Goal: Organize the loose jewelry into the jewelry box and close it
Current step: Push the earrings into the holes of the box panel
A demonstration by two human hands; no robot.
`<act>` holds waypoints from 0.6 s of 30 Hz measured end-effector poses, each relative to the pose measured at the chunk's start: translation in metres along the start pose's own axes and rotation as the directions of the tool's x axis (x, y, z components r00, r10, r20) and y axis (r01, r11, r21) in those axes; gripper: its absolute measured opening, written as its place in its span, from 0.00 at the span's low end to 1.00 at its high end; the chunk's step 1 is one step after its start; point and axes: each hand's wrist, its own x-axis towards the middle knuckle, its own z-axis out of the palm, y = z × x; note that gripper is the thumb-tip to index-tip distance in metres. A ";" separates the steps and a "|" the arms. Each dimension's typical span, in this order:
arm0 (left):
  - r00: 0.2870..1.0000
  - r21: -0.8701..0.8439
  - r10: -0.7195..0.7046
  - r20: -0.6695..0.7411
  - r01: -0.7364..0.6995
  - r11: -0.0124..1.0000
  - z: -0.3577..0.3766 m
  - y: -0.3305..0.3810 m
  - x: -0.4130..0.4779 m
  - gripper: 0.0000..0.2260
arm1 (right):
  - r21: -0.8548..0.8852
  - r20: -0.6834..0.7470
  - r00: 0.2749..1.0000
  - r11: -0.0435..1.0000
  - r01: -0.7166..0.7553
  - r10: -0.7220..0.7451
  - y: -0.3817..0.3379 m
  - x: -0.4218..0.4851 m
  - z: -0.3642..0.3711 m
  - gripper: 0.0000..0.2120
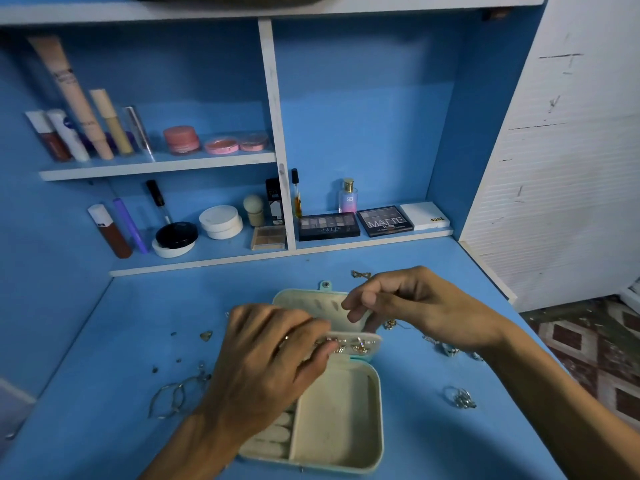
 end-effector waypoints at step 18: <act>0.985 -0.083 0.159 0.071 -0.153 0.985 -0.016 0.010 -0.035 0.06 | -0.617 -0.081 0.996 0.784 -0.072 0.028 0.048 0.031 0.008 0.08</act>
